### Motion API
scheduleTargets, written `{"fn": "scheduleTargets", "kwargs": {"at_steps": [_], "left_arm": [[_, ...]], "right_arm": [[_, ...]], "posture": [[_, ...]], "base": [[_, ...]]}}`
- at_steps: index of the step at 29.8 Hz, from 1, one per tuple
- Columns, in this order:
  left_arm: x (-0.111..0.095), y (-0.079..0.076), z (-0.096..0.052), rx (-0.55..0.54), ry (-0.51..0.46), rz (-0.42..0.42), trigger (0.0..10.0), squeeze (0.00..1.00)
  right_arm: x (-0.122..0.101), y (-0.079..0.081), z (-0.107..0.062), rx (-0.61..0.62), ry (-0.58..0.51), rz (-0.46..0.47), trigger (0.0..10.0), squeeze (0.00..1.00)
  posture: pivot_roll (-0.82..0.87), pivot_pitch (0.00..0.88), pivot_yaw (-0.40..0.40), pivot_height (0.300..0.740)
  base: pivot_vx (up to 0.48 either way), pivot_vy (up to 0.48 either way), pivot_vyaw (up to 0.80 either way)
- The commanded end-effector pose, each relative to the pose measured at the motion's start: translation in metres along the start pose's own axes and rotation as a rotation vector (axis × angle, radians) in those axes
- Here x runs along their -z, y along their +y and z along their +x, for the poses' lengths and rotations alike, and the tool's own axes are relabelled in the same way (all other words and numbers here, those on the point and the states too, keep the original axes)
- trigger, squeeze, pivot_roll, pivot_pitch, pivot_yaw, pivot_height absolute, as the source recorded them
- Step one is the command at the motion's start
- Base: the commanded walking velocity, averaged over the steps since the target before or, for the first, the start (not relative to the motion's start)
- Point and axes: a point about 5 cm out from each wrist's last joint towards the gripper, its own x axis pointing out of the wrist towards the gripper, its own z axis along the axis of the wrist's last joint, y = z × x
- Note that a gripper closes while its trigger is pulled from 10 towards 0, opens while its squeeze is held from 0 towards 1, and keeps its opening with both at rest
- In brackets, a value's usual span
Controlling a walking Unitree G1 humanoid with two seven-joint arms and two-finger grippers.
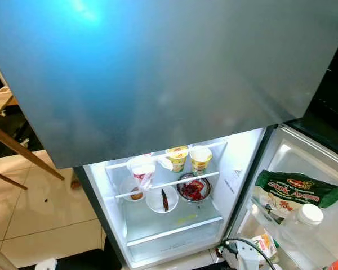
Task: Restocking fridge
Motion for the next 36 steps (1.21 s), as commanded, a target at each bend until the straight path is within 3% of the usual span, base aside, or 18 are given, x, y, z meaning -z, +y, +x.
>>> {"fn": "scheduleTargets", "kwargs": {"at_steps": [1, 17, 36], "left_arm": [[0.001, 0.0, 0.0, -0.003, 0.01, 0.001, 10.0, 0.0], [-0.001, 0.008, -0.002, -0.017, 0.006, 0.004, 10.0, 0.0], [-0.008, 0.004, 0.001, -0.008, -0.009, -0.008, 10.0, 0.0]], "right_arm": [[0.0, 0.004, 0.001, -0.006, -0.002, -0.009, 10.0, 0.0], [0.004, 0.007, 0.002, -0.017, 0.02, -0.032, 10.0, 0.0], [0.001, 0.011, 0.004, -0.026, 0.013, -0.031, 10.0, 0.0]], "posture": [[-0.05, 0.013, 0.0, 0.74], [-0.04, 0.004, 0.008, 0.74], [-0.04, 0.0, 0.016, 0.74]], "base": [[-0.349, 0.0, 0.0], [-0.397, 0.0, 0.0], [-0.455, 0.0, 0.0]]}}
